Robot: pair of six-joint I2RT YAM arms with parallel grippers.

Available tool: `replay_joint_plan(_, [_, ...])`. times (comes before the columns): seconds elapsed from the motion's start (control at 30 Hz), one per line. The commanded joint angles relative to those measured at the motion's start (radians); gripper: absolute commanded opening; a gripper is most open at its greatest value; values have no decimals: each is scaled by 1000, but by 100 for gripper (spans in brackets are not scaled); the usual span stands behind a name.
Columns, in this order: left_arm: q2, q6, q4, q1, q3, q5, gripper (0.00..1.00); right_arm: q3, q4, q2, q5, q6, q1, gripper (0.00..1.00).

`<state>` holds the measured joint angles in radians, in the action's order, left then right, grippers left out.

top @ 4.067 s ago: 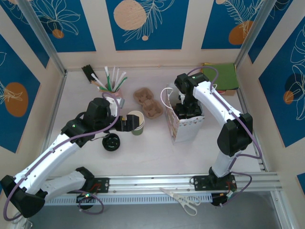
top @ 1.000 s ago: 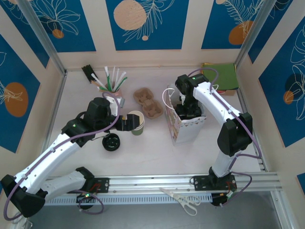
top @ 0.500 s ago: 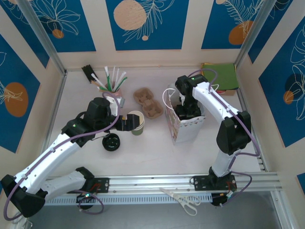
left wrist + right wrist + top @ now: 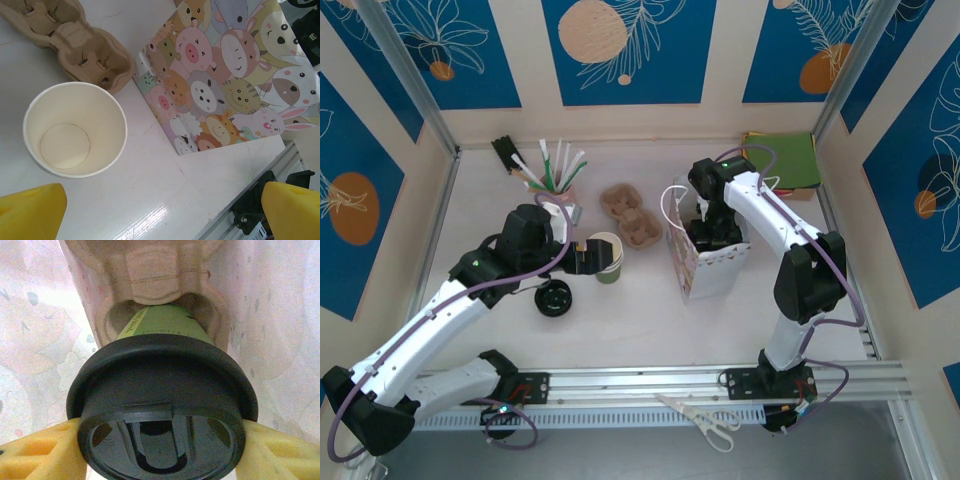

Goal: Pack the takeout coffee

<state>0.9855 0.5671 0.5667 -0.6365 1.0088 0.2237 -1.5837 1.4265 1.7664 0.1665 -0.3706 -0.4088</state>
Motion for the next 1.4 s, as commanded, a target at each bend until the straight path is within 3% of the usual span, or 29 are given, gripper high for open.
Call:
replay_joint_plan(0.0, [3, -16, -3, 11, 16, 2, 100, 24, -18, 20, -32, 9, 5, 64])
replay_joint_plan(1.37, [-4, -2, 6, 10, 11, 20, 100, 66, -63, 42, -44, 15, 8, 64])
